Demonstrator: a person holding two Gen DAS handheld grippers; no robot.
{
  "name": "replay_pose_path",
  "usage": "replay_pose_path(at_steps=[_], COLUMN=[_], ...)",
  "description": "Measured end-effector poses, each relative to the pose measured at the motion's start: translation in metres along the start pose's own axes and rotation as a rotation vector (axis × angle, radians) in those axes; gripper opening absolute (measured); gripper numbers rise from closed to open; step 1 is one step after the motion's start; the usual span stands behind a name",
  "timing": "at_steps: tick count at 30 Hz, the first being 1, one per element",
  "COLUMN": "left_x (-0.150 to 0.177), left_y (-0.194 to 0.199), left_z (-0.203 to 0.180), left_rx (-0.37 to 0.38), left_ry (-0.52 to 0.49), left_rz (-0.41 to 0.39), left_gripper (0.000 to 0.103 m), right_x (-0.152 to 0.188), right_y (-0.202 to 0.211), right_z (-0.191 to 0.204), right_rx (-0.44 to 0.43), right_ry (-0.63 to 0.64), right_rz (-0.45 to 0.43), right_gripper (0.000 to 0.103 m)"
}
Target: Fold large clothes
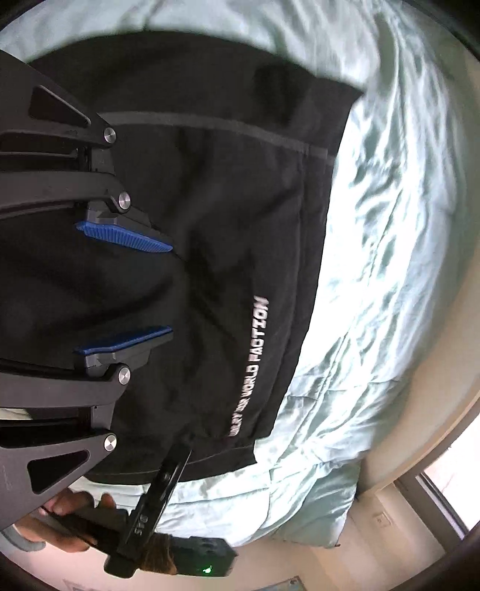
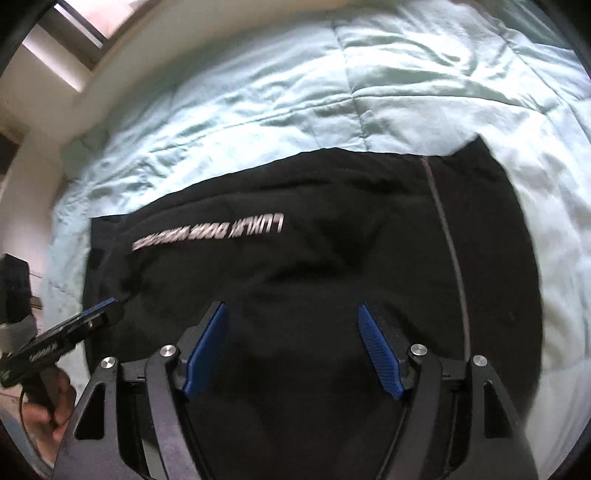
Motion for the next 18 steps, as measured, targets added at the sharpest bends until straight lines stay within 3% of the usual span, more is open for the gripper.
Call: replay_pose_path(at_steps=[5,7,9,12,18], left_x=[0.043,0.061,0.07,0.068,0.081], left_y=[0.046,0.041,0.031,0.036,0.059], left_z=[0.019,0.043,0.057,0.052,0.042], left_rx=[-0.061,-0.134,-0.122,-0.121,-0.133], left_ry=[0.071,0.163,0.209,0.188,0.145], left_rz=[-0.095,-0.089,-0.069,-0.074,-0.054], left_gripper=[0.043,0.043,0.043,0.043,0.043], right_x=[0.05,0.066,0.072,0.067,0.071], right_y=[0.012,-0.005,-0.017,-0.017,0.003], right_z=[-0.007,-0.005,0.0,0.007,-0.008], right_rx=[0.009,0.042,0.086,0.118,0.06], right_ry=[-0.05,-0.054,-0.034,0.002,-0.049], right_rz=[0.011,0.06,0.076,0.075,0.087], right_gripper=[0.075,0.075,0.076,0.077,0.077])
Point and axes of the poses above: each gripper's, at about its wrist camera, not at the fingertips, and y roughly against the way its jaws point, z to its left, x to its underside, the point moved 3 cm from there along -y, roughly the way its jaws point, and after that the axes turned 14 degrees about x, right-handed, at the moved point
